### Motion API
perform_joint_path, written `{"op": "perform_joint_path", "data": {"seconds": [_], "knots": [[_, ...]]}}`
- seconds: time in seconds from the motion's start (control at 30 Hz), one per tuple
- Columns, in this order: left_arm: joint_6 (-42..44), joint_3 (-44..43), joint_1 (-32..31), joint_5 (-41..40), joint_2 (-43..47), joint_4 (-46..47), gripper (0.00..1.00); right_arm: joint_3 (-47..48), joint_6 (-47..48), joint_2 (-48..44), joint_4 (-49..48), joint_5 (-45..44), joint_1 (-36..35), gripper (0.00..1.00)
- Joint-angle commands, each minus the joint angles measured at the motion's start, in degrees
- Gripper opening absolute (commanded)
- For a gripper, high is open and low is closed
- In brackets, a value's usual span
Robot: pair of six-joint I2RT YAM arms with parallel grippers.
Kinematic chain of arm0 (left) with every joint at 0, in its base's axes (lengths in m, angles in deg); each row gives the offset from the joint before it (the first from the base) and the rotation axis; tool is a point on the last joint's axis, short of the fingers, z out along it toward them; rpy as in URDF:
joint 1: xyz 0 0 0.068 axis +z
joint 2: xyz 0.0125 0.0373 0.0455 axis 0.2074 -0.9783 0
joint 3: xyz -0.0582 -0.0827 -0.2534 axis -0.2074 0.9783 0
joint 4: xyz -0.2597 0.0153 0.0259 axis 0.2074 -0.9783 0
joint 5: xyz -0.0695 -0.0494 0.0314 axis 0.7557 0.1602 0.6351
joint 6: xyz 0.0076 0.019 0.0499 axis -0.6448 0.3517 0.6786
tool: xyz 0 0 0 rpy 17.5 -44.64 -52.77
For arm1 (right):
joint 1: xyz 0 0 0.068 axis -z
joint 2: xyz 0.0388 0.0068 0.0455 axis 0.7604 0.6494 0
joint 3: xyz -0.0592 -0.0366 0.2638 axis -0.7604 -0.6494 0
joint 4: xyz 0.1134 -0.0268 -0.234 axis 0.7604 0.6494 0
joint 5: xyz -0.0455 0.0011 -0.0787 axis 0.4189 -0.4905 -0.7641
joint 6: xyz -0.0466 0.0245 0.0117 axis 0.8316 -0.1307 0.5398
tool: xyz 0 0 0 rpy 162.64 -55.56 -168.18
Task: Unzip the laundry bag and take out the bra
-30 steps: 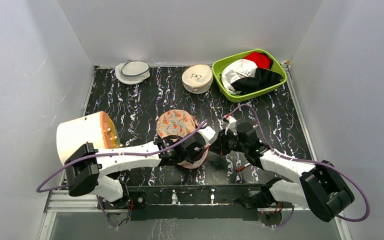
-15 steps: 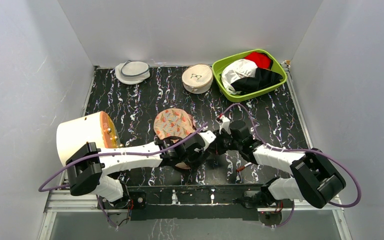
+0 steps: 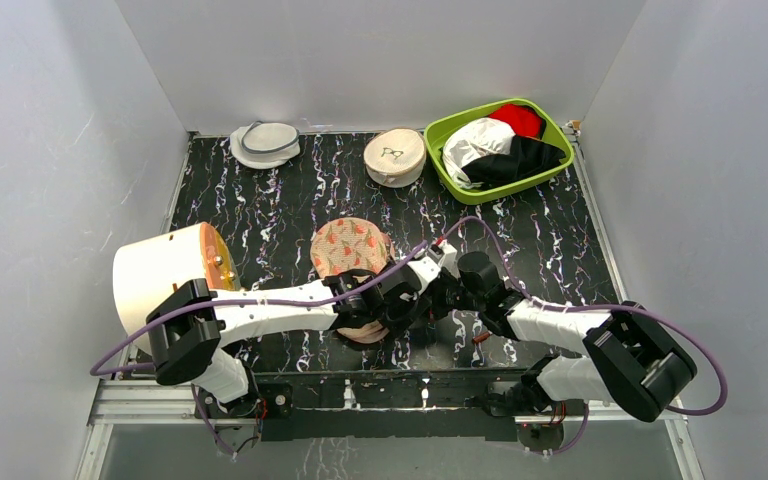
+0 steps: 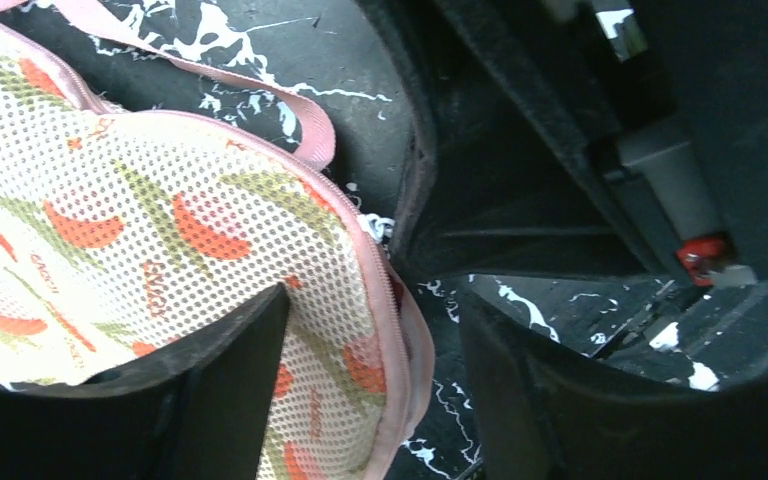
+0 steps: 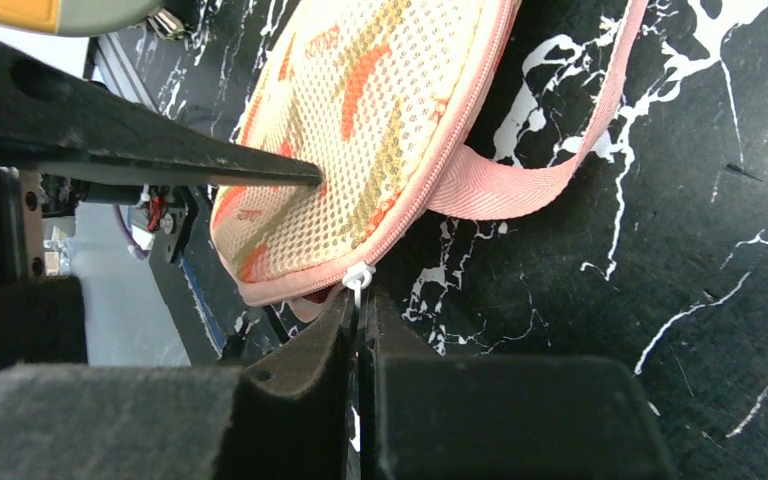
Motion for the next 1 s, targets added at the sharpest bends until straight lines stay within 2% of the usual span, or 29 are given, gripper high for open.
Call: {"op": "perform_joint_path", "data": {"seconds": [0.0, 0.33, 0.5, 0.7, 0.97], "knots": [[1.0, -0.7, 0.1, -3.9, 1.2, -0.7, 0.58, 0.4, -1.1, -1.4, -6.0, 1.7, -0.5, 0.00], [1.5, -0.5, 0.1, -3.6, 1.9, -2.2, 0.14, -1.3, -1.8, -2.4, -6.7, 1.6, -0.6, 0.00], [2.4, 1.5, 0.1, -3.6, 4.3, -2.3, 0.00, 2.3, 0.7, -3.6, -1.0, -1.2, -0.5, 0.00], [2.9, 5.9, 0.1, -3.1, 9.7, -1.3, 0.00, 4.9, 5.0, -3.7, 6.4, -4.8, 0.4, 0.00], [3.6, 9.5, 0.1, -2.3, 14.8, 0.1, 0.00, 6.9, 8.8, -0.6, 9.6, -3.0, 6.5, 0.00]]}}
